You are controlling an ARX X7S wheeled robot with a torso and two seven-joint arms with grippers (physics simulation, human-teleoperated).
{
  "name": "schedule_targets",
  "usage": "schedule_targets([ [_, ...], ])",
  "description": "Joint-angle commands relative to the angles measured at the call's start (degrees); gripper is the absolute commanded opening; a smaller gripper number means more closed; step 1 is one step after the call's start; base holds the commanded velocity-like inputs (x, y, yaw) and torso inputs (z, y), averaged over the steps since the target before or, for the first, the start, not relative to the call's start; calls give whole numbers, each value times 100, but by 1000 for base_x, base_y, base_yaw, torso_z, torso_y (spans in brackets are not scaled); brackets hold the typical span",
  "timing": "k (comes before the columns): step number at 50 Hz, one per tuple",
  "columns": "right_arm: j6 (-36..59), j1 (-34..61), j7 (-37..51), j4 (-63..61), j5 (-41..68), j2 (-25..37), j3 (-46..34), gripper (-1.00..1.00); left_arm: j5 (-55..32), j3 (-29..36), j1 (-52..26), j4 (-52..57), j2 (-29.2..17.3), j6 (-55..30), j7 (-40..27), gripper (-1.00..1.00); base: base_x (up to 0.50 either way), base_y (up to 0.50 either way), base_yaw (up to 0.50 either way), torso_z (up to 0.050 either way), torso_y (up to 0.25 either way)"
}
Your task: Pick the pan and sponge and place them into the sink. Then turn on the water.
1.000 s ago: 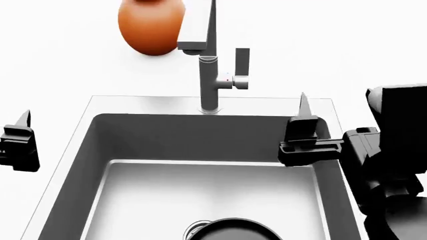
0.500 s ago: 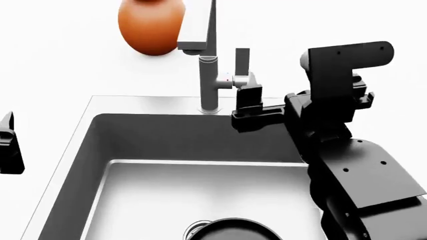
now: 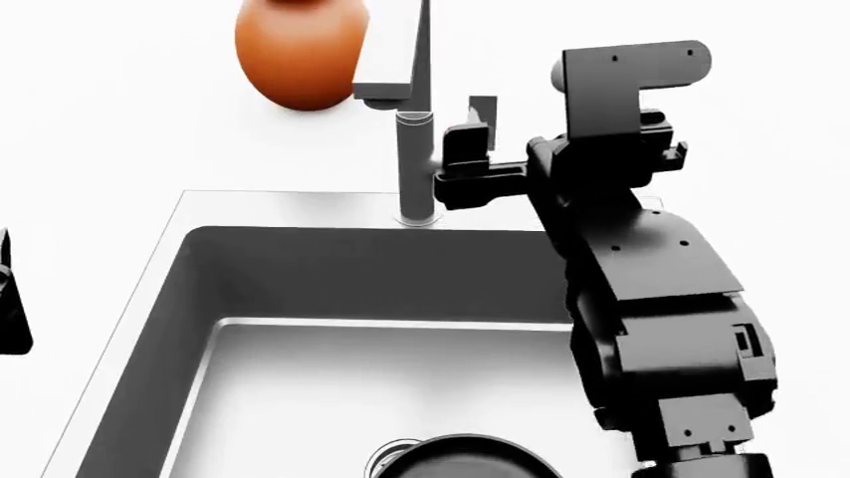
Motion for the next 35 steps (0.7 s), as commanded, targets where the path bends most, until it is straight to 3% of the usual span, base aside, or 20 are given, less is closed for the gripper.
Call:
schedule_targets([
  [1,-1235,839,-472,2402,-432,-550,-176,100,49,-133,214,27,-88,159,32,100,0,0,0,0,0],
  [8,-2000,1376,-672,3866,-488,-815,-132,100,-64,-286,297,83,-171,201,-7,100,0,0,0,0,0],
  [35,-1936,1326,-798,3928,-1819,-1007,1297,100,183,-258,527,44,-66,490,132,100,0,0,0,0,0],
])
